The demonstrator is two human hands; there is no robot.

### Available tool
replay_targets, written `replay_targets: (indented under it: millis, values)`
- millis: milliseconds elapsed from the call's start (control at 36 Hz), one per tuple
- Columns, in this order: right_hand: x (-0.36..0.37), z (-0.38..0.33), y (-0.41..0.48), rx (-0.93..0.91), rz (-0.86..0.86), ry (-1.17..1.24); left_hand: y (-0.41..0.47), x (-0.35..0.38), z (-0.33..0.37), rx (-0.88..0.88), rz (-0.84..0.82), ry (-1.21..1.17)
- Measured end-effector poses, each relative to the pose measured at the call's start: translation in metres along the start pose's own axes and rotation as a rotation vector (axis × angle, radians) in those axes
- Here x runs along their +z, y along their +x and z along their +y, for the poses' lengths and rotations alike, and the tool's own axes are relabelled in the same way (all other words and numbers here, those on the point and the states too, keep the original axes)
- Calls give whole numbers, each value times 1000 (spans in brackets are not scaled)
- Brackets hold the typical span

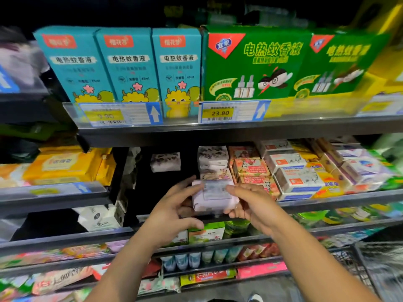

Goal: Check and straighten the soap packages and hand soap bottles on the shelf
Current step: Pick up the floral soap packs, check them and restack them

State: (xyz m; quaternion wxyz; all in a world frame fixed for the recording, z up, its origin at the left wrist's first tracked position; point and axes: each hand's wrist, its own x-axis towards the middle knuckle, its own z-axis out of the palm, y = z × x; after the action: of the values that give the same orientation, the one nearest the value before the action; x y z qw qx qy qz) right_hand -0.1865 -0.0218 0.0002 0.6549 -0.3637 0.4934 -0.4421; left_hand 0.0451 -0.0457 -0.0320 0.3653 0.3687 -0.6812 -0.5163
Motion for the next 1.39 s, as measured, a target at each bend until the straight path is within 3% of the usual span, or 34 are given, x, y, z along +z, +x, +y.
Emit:
replay_targets:
  millis: [83,167,250,389,472,583,750,833,917,1028,1083,1194,1389]
  values:
    - [5,-3,-1,37,-17,-35,0,-7,2,148,115,314]
    - [11,-5,-3,39,-30,-83,0,-9,3,234,153,407]
    - [14,-7,-3,21,-33,-126,-3,-8,7,159,178,319]
    - [13,-10,-3,22,-38,-430,-2,3,10,3,282,-64]
    - [15,-10,-2,-77,-77,-586,1,6,10,-55,336,-181]
    - [18,-6,2,-217,-3,-286,6,9,12,-108,322,-222]
    - [14,-5,7,-181,69,-129,8,2,12,-35,108,-450]
    - [11,-11,6,-129,51,3,8,-4,9,-12,-24,-289]
    - [9,-16,4,-69,55,1,13,-2,15,17,109,50]
    - [7,-15,7,-53,85,-90,15,-1,23,80,196,197]
    - [4,-16,6,-76,45,-149,15,0,24,86,197,183]
    - [2,-19,4,-131,-86,-410,16,7,25,-69,321,-178]
    - [0,-16,13,-308,7,-612,15,9,29,-118,292,-249]
